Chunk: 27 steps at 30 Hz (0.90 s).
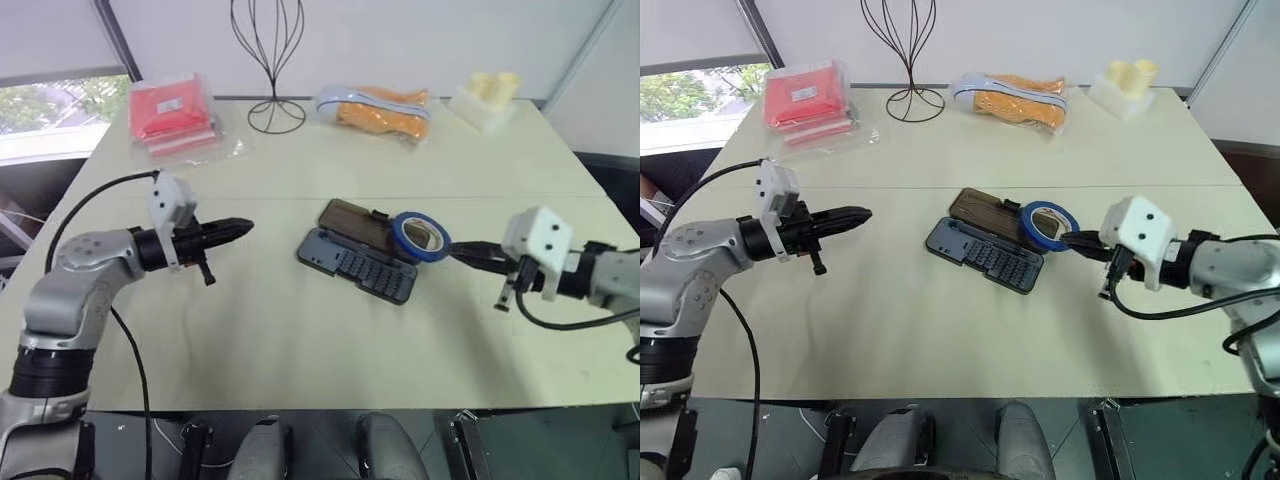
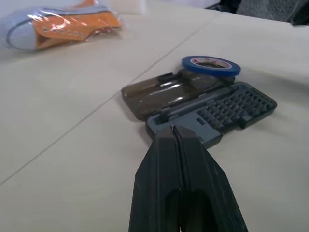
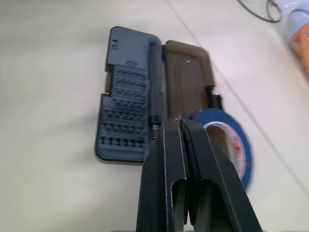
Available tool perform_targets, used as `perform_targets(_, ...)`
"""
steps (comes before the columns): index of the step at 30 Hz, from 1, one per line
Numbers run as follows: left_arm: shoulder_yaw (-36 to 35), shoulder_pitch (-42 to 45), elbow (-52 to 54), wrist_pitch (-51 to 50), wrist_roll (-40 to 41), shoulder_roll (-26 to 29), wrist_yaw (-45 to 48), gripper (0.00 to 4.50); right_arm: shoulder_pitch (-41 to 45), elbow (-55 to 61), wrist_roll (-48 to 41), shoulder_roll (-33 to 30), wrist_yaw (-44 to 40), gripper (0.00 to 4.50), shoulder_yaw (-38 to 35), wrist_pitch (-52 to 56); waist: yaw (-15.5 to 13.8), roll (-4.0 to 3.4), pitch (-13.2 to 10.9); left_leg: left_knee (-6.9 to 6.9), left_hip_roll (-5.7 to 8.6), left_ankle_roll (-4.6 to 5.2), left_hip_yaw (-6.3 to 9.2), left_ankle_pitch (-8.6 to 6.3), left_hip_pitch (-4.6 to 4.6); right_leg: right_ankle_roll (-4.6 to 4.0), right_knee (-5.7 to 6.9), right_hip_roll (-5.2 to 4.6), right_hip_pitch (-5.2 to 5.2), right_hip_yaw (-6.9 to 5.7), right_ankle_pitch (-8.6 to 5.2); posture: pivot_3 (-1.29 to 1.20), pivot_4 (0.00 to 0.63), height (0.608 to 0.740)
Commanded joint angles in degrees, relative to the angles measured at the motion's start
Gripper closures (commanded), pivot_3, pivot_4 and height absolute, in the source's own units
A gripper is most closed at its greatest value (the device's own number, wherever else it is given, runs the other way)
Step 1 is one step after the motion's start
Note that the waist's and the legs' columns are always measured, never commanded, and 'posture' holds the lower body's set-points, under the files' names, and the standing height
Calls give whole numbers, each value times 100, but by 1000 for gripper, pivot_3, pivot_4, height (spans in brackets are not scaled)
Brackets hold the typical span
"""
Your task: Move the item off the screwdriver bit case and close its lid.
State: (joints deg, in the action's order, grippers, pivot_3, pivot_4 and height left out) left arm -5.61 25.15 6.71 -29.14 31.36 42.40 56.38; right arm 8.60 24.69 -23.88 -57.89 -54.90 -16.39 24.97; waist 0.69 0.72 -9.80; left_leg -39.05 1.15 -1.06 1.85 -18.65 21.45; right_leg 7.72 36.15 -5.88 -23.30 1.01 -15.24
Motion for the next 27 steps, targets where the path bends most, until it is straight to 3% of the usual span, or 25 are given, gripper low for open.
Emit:
perform_targets(1, 48, 119, -78, 199, -122, -61, 53, 4500, 78, 155, -94, -125, -31, 4459, -255, 22, 4, -1, -1, 0, 0, 0, -1, 0, 0, 0, 0, 0, 0, 1, 0, 0, 150, 740)
perform_targets(12, 147, 330, -197, 173, -225, -385, -28, 4500, 21, 249, -95, -77, 27, 4459, -440, 180, -7, 1, -2, -1, 1, 0, -1, 0, 3, 1, 0, -1, -2, 1, 1, 0, 150, 740)
perform_targets(27, 136, 269, -101, 111, -274, -384, -91, 4500, 190, 174, 37, -35, 152, 4459, -131, 124, -5, 2, -3, -2, 0, -1, -1, 1, 3, 1, 1, -2, -3, 1, 1, 0, 150, 740)
